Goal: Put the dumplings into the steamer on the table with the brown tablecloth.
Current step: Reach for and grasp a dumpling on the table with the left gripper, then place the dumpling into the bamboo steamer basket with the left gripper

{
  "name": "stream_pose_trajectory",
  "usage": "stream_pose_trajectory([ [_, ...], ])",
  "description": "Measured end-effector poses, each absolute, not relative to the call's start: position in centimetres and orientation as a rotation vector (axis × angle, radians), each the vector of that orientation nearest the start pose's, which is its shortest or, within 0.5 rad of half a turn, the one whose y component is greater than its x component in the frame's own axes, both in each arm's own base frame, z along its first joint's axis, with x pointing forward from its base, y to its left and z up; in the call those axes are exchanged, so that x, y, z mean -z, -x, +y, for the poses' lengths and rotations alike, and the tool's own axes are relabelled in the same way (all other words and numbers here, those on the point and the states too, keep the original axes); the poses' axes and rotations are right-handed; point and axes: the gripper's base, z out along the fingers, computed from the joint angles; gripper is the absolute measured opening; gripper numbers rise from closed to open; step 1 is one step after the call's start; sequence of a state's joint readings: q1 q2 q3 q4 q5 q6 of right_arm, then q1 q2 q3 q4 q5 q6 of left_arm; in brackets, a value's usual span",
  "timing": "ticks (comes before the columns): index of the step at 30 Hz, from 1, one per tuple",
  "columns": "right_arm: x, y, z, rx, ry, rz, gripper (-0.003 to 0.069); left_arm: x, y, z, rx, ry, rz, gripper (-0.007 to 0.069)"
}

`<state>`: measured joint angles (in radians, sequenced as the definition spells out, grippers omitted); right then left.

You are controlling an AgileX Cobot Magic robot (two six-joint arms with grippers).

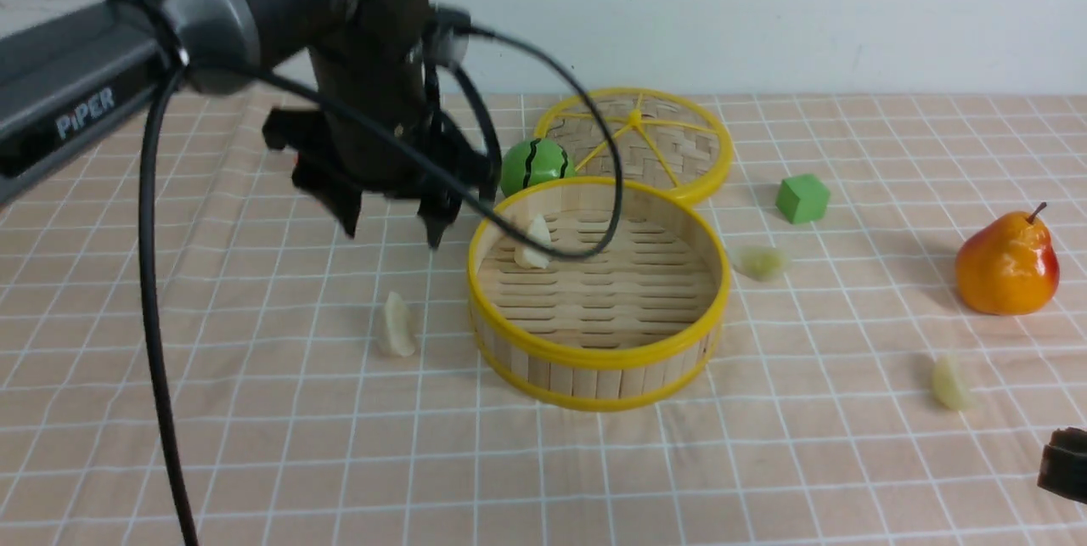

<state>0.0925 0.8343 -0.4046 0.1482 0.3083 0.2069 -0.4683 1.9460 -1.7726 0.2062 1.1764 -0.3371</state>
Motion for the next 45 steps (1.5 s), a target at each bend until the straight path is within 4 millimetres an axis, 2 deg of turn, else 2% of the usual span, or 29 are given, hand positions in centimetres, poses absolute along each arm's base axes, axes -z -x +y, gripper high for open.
stream_pose_trajectory([
  [1,-24.0,-15.3,1.8,-0.295,-0.263,2.214,0.0013,-25.2,-37.8,-17.0,-0.097,-0.219,2.81,0.0532],
  [3,-24.0,-15.3,1.9,-0.298,-0.265,2.214,0.0015,-22.5,-37.7,-16.6,-0.087,-0.175,2.812,0.0532],
  [6,-24.0,-15.3,1.9,-0.302,-0.269,2.217,0.0018,-20.6,-37.8,-15.7,-0.055,-0.066,2.784,0.0532],
  [12,-24.0,-15.3,1.9,-0.308,-0.276,2.22,0.0022,-20.0,-40.0,-14.6,0.104,0.179,2.64,0.0532],
  [17,-24.0,-15.2,1.9,-0.311,-0.279,2.222,0.0027,-17.6,-40.4,-14.6,0.12,0.24,2.692,0.0514],
  [19,-24.0,-15.2,1.9,-0.311,-0.279,2.223,0.0031,-16.2,-40.3,-14.7,0.097,0.226,2.742,0.0465],
  [21,-24.0,-15.2,1.9,-0.311,-0.279,2.223,0.0033,-16.1,-40.4,-14.7,0.081,0.182,2.75,0.0392],
  [24,-24.0,-15.2,1.9,-0.311,-0.279,2.223,0.0035,-16.5,-40.5,-14.7,0.063,0.117,2.759,0.0233],
  [28,-24.0,-15.2,1.9,-0.311,-0.279,2.223,0.0036,-18.2,-40.1,-15.2,0.028,-0.001,2.796,0.0244],
  [31,-24.0,-15.3,1.9,-0.311,-0.279,2.222,0.0041,-22.9,-38.9,-17.3,0.095,-0.116,2.731,0.0244],
  [32,-24.0,-15.3,1.9,-0.311,-0.279,2.222,0.0041,-23.2,-38.8,-17.4,0.101,-0.123,2.725,0.0244],
  [33,-24.0,-15.3,1.9,-0.311,-0.278,2.218,0.0043,-24.9,-38.2,-18.8,0.146,-0.184,2.671,0.0244],
  [35,-24.0,-15.3,1.9,-0.311,-0.278,2.216,0.0043,-25.6,-37.5,-20.4,0.185,-0.25,2.628,0.0244],
  [37,-24.0,-15.3,1.9,-0.311,-0.278,2.215,0.0046,-25.1,-37.2,-21.9,0.217,-0.295,2.607,0.0244],
  [39,-24.0,-15.3,1.9,-0.311,-0.278,2.215,0.0049,-23.7,-37.3,-23.0,0.22,-0.328,2.616,0.0244],
  [40,-24.0,-15.3,1.9,-0.311,-0.278,2.215,0.0049,-23.7,-37.2,-23.0,0.221,-0.33,2.615,0.0244],
  [41,-24.0,-15.3,1.9,-0.312,-0.279,2.215,0.0052,-22.0,-37.4,-23.8,0.21,-0.356,2.636,0.0244],
  [44,-24.0,-15.3,1.9,-0.312,-0.279,2.215,0.0053,-20.9,-37.5,-24.4,0.201,-0.38,2.637,0.0247],
  [45,-24.0,-15.3,1.9,-0.312,-0.279,2.222,0.0053,-20.3,-37.6,-24.5,0.192,-0.389,2.639,0.0269],
])
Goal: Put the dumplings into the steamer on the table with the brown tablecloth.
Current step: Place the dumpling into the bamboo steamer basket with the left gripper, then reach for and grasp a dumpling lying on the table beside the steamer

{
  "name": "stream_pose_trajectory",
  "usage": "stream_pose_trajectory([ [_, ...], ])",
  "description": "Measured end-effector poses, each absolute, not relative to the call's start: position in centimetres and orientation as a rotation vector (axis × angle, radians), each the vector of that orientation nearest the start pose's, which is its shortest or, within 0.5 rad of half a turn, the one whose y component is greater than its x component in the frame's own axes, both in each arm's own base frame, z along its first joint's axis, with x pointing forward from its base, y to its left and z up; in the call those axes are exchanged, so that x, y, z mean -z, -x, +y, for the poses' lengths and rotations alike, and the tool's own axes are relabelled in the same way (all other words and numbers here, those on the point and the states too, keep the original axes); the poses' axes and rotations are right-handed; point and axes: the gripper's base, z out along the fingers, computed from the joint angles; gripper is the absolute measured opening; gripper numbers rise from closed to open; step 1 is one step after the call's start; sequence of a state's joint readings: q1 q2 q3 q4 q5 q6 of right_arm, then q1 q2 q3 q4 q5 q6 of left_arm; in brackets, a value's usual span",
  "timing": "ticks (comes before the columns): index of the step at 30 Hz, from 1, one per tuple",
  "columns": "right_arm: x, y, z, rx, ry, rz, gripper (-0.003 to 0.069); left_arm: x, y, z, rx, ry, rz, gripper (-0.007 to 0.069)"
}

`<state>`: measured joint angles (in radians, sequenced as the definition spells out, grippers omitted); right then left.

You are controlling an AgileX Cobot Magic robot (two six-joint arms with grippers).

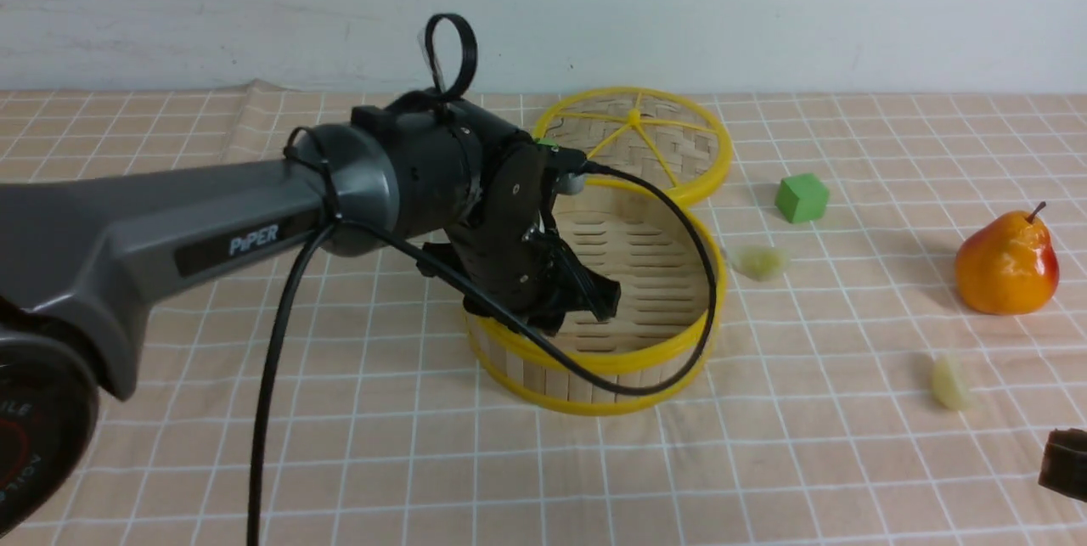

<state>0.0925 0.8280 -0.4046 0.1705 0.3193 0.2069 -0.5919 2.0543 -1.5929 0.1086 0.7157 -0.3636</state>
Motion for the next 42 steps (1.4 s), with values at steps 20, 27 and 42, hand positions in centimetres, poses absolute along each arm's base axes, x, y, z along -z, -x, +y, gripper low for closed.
stream_pose_trajectory([
  [20,-29.7,-22.8,4.7,-0.421,0.174,2.458,0.0103,-41.8,-27.4,-17.2,0.243,-0.474,2.251,0.0419],
  [27,-26.9,-33.5,6.1,-0.456,0.269,2.608,0.0297,-42.0,-19.3,-11.4,0.187,-0.461,2.301,0.0204],
  [42,-18.9,-49.4,7.0,-0.344,0.362,2.606,0.0489,-25.5,-9.5,-3.4,-0.04,-0.23,2.595,0.0071],
])
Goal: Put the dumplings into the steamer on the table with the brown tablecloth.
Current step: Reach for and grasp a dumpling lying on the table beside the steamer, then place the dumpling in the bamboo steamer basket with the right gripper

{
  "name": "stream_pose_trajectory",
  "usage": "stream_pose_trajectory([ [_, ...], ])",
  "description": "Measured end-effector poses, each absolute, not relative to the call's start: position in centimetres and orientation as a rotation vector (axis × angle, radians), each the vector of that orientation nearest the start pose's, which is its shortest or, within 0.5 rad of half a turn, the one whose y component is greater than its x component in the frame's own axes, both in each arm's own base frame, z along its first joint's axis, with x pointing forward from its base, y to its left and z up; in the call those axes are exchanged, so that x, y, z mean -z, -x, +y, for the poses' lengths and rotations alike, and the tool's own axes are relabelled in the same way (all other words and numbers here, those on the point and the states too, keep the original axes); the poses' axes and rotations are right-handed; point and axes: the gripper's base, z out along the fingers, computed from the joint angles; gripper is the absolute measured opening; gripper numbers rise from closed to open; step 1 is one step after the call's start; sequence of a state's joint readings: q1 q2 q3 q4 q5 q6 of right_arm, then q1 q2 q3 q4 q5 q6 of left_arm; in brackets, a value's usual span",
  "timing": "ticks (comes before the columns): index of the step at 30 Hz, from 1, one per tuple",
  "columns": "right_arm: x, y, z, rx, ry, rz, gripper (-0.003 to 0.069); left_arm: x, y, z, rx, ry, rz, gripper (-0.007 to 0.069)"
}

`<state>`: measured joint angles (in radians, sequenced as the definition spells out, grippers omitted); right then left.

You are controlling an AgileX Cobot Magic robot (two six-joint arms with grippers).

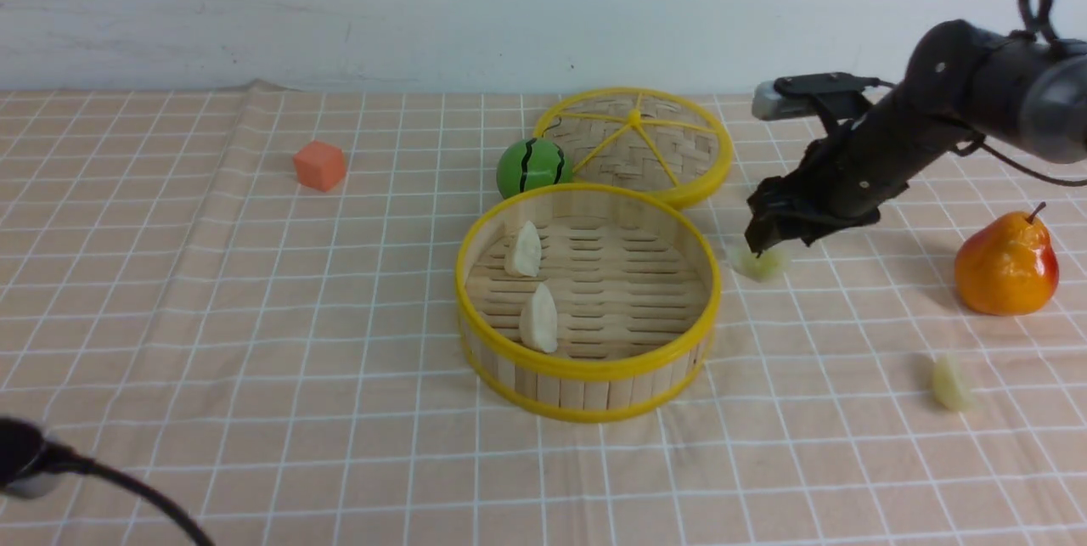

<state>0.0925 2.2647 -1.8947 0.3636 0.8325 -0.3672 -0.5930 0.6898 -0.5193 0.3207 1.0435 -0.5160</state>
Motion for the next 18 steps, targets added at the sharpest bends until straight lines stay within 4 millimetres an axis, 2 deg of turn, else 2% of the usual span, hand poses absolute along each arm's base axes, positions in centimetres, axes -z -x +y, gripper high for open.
stream_pose_trajectory([
  [4,-16.6,-50.2,7.2,-0.323,0.445,2.629,0.0432,-26.8,-8.5,-2.0,-0.024,-0.151,2.435,0.0071],
  [8,-16.6,-49.8,7.7,-0.301,0.615,2.63,0.0254,-27.0,-7.5,-0.6,-0.023,-0.062,2.316,0.0071],
  [10,-16.6,-49.7,7.8,-0.298,0.642,2.629,0.0233,-26.9,-7.3,-0.3,-0.024,-0.044,2.293,0.0071],
  [12,-17.3,-49.2,7.8,-0.303,0.699,2.638,0.0241,-26.6,-6.8,0.4,-0.033,-0.005,2.241,0.0072],
  [15,-19.6,-48.7,7.9,-0.321,0.726,2.626,0.0242,-26.9,-6.2,1.0,-0.01,0.035,2.181,0.0074],
  [18,-23.6,-47.9,8.8,-0.403,0.673,2.554,0.0242,-27.1,-5.7,1.4,0.017,0.058,2.135,0.0075],
])
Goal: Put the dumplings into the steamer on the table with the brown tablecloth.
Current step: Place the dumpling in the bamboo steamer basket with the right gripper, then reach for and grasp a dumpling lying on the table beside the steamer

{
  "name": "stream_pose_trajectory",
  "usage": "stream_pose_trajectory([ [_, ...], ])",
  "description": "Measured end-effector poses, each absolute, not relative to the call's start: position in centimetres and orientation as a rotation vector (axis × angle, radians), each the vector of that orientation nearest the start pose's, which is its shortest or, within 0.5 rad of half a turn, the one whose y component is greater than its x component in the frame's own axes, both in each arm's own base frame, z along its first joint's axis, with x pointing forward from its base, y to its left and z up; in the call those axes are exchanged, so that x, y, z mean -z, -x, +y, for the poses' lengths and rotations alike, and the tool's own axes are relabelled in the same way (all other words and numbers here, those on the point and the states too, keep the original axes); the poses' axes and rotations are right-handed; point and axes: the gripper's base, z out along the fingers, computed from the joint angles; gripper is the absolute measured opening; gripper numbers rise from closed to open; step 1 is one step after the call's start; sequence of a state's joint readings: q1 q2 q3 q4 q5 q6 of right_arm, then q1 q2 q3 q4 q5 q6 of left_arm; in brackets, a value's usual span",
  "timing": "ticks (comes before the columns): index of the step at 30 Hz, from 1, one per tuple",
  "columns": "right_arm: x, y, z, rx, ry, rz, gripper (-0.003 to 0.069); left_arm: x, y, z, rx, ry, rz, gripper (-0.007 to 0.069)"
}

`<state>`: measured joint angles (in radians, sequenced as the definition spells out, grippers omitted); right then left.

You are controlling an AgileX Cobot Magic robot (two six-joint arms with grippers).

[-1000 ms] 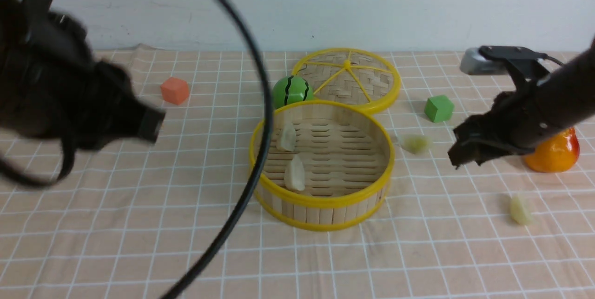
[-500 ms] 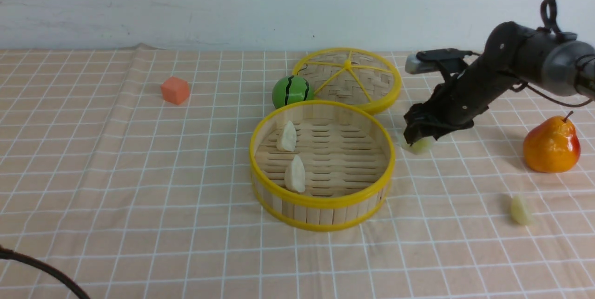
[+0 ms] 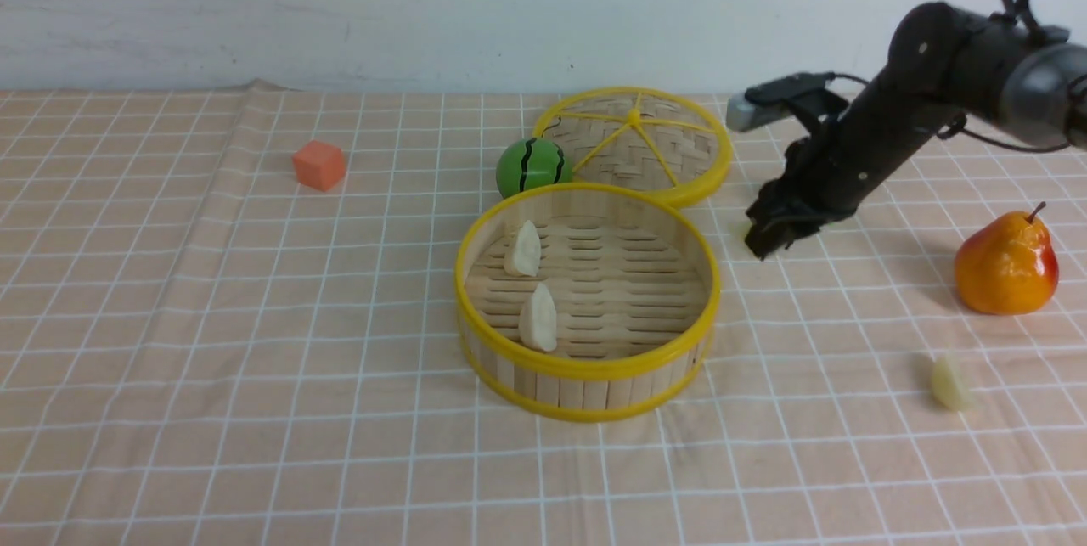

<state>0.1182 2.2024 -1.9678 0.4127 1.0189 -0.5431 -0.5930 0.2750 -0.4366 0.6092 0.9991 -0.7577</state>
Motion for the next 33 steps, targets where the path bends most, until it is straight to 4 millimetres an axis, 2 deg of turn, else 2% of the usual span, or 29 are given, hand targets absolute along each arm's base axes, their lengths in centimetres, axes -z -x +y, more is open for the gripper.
stream_pose_trajectory([
  [1,-23.8,-47.8,8.8,-0.402,0.671,2.55,0.0242,-27.1,-5.7,1.4,0.018,0.059,2.133,0.0075],
  [2,-25.8,-47.2,10.0,-0.458,0.664,2.498,0.0242,-27.2,-5.5,1.6,0.029,0.064,2.117,0.0075],
  [3,-26.0,-47.1,10.1,-0.465,0.665,2.493,0.0242,-27.2,-5.5,1.6,0.03,0.064,2.116,0.0075],
  [5,-27.6,-46.2,12.9,-0.532,0.728,2.422,0.0242,-27.3,-5.4,1.6,0.046,0.067,2.099,0.0078],
  [6,-27.6,-46.2,13.1,-0.532,0.741,2.414,0.0242,-27.3,-5.4,1.6,0.046,0.067,2.099,0.0078],
  [8,-26.7,-45.8,16.6,-0.542,0.879,2.349,0.0242,-27.4,-5.4,1.6,0.054,0.067,2.091,0.0081],
  [9,-26.6,-45.9,16.6,-0.539,0.881,2.347,0.0242,-27.4,-5.4,1.6,0.054,0.067,2.091,0.0081],
  [10,-25.1,-46.0,18.5,-0.524,0.932,2.317,0.0242,-27.4,-5.4,1.6,0.061,0.068,2.085,0.0083],
  [11,-23.9,-46.3,19.3,-0.509,0.944,2.31,0.0242,-27.4,-5.4,1.5,0.065,0.068,2.083,0.0085],
  [15,-19.5,-47.4,20.6,-0.425,0.95,2.34,0.0263,-27.5,-5.5,1.4,0.08,0.065,2.068,0.0088],
  [17,-18.8,-47.4,20.6,-0.411,0.946,2.359,0.0293,-27.6,-5.5,1.4,0.085,0.066,2.065,0.0089],
  [19,-19.1,-47.5,20.4,-0.376,0.92,2.374,0.0426,-27.6,-5.5,1.4,0.088,0.069,2.064,0.0091],
  [20,-19.1,-47.4,20.4,-0.372,0.919,2.379,0.0447,-27.6,-5.5,1.4,0.088,0.069,2.064,0.0091],
  [23,-21.4,-46.9,19.8,-0.351,0.907,2.381,0.0603,-27.6,-5.5,1.4,0.089,0.069,2.063,0.0091],
  [24,-23.1,-46.4,19.5,-0.355,0.899,2.375,0.0638,-27.6,-5.5,1.4,0.089,0.069,2.063,0.0092],
  [25,-23.4,-46.3,19.3,-0.355,0.898,2.378,0.0647,-27.6,-5.5,1.4,0.089,0.069,2.063,0.0092],
  [26,-26.0,-45.5,18.6,-0.352,0.883,2.367,0.0669,-27.6,-5.5,1.4,0.089,0.069,2.063,0.0094],
  [29,-32.2,-43.2,16.0,-0.319,0.798,2.336,0.0668,-27.6,-5.5,1.4,0.089,0.069,2.063,0.01],
  [30,-34.1,-42.3,14.3,-0.277,0.741,2.342,0.0652,-27.6,-5.5,1.4,0.09,0.069,2.062,0.0102],
  [31,-35.2,-41.5,12.9,-0.241,0.69,2.357,0.0638,-27.6,-5.5,1.4,0.09,0.068,2.062,0.0102],
  [32,-35.4,-41.3,12.8,-0.245,0.682,2.361,0.0634,-27.6,-5.5,1.4,0.091,0.068,2.061,0.0102],
  [33,-35.5,-40.4,10.3,-0.178,0.576,2.445,0.0596,-27.6,-5.5,1.4,0.091,0.068,2.061,0.0102],
])
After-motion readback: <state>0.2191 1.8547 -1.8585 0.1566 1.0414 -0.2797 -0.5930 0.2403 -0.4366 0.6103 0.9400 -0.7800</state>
